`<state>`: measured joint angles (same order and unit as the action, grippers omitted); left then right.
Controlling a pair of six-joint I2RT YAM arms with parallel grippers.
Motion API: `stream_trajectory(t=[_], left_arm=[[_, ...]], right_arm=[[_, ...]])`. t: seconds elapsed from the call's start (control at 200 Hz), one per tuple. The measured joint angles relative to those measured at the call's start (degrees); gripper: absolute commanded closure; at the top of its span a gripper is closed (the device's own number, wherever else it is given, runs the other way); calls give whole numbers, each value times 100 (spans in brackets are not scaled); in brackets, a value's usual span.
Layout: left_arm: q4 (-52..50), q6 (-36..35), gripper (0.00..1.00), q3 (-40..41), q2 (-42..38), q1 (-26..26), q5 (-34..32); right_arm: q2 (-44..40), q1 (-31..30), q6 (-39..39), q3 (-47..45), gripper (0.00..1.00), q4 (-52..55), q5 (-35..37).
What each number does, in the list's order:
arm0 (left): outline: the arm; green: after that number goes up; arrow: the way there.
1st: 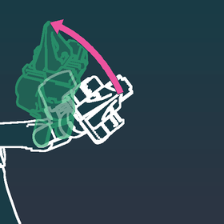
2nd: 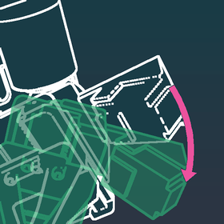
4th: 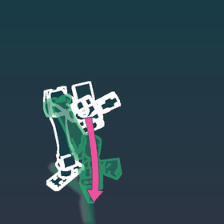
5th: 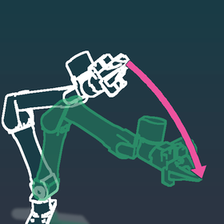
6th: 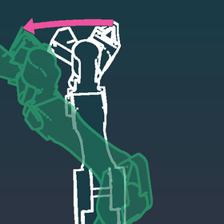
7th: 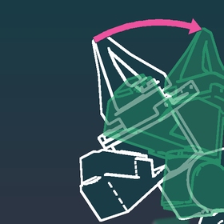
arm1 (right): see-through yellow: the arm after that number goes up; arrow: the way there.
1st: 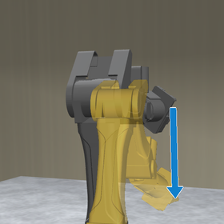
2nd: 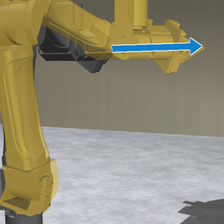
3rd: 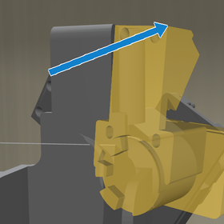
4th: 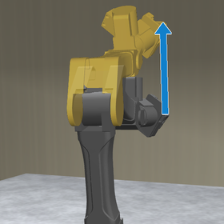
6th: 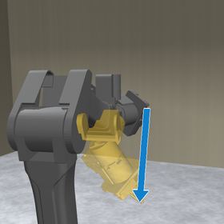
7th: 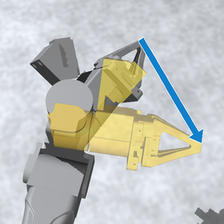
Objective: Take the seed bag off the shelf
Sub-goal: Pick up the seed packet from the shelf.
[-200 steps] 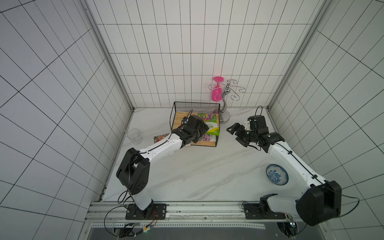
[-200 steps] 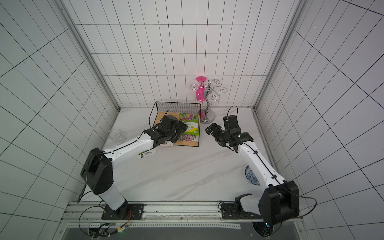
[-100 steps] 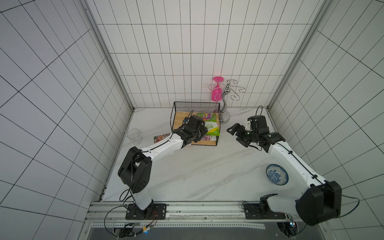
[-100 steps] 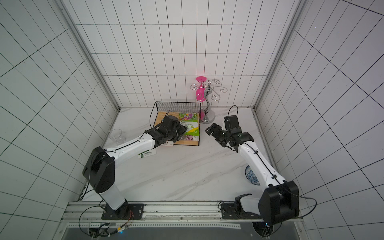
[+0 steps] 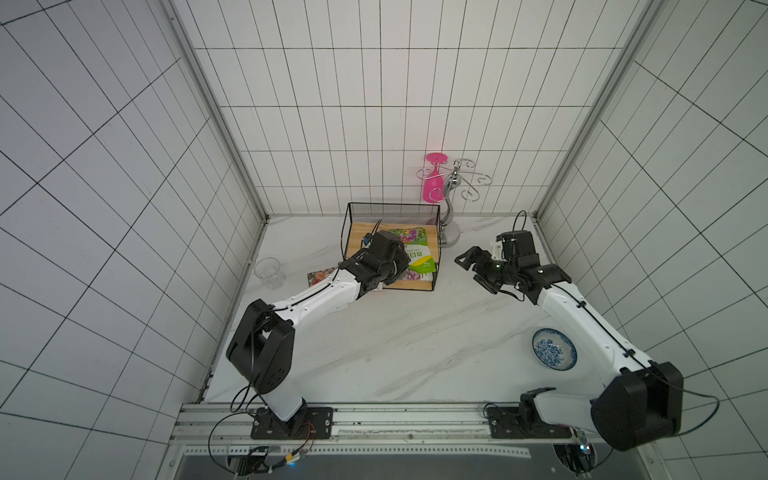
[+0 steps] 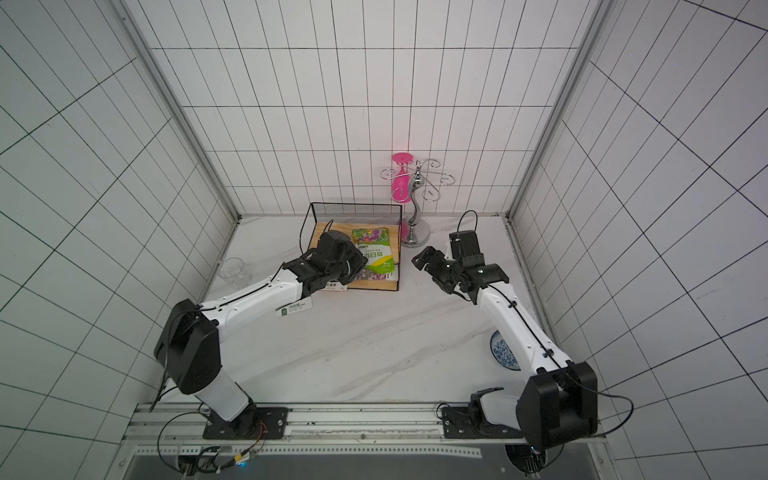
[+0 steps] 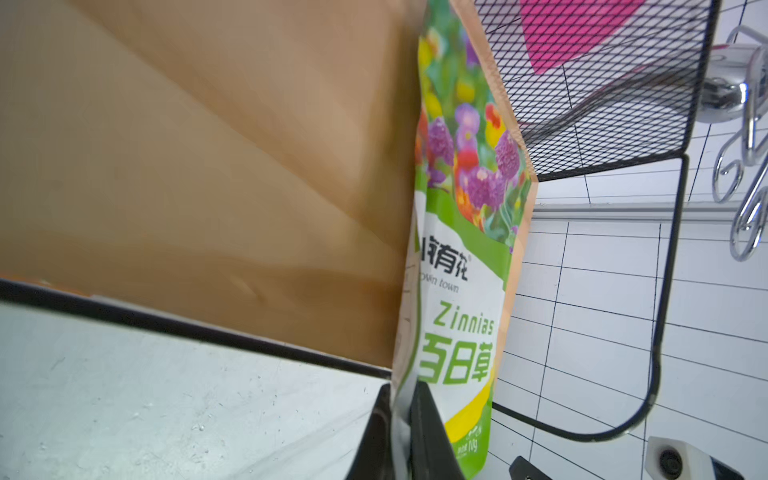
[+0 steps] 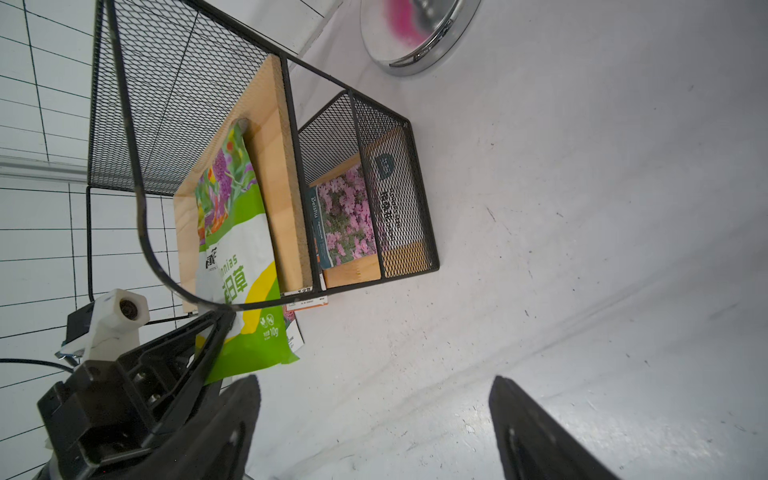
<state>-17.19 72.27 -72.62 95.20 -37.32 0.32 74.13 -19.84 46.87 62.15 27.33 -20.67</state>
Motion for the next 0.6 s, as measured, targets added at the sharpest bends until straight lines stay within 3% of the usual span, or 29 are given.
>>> stream_trajectory(t=[0.24, 0.6], left_arm=[[-72, -138, 100, 72, -177, 0, 72], [-505, -835, 100, 750, -1305, 59, 739]], right_arm=[[0, 0, -39, 0, 9, 2, 0], [-184, 116, -275, -2, 9, 181, 52]])
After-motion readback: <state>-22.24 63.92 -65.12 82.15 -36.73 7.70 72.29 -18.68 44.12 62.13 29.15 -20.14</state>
